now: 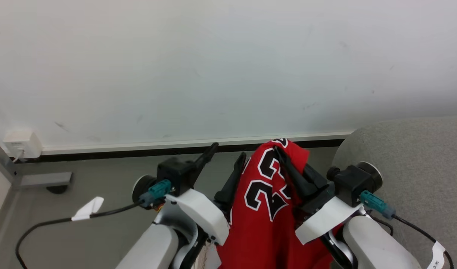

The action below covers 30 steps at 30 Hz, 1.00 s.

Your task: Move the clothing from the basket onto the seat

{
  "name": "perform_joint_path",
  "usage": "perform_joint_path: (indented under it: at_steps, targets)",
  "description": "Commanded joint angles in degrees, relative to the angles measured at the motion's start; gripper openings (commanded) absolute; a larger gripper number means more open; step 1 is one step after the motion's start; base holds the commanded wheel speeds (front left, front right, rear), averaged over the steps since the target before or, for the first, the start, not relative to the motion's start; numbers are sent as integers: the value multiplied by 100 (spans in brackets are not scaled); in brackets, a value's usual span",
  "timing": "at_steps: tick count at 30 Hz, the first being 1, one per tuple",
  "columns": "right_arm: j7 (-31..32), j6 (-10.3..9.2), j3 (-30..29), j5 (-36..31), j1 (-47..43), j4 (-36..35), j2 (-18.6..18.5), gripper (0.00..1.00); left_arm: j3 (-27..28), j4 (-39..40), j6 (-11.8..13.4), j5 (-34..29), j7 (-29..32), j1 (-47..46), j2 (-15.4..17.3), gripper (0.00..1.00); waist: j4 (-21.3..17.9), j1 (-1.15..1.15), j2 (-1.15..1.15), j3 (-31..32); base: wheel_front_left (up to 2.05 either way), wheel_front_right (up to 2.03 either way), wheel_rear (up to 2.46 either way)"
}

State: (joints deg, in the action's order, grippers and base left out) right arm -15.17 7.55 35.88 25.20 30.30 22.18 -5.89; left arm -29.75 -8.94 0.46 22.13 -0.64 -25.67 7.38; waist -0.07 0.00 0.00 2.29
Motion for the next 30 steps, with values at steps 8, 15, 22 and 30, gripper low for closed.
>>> perform_joint_path:
  at_steps: [8,15,22,30]
  targets:
    - [2,-13,-419,-104,-155,-200,-301,0,-183,-245,23,-144,-276,527,155,100,-211,0,0,-74,0,0,0]
    - [2,-12,-569,-114,-249,-254,-480,0,-258,-426,13,-86,-482,677,98,100,-321,0,0,-88,0,0,0]
    - [2,-12,-709,-120,-322,-276,-549,0,-310,-437,16,-48,-513,664,68,100,-418,0,0,-107,0,0,0]
    - [2,-12,-749,-138,-312,-277,-573,0,-344,-356,26,-22,-464,634,106,100,-649,0,0,-151,0,0,0]
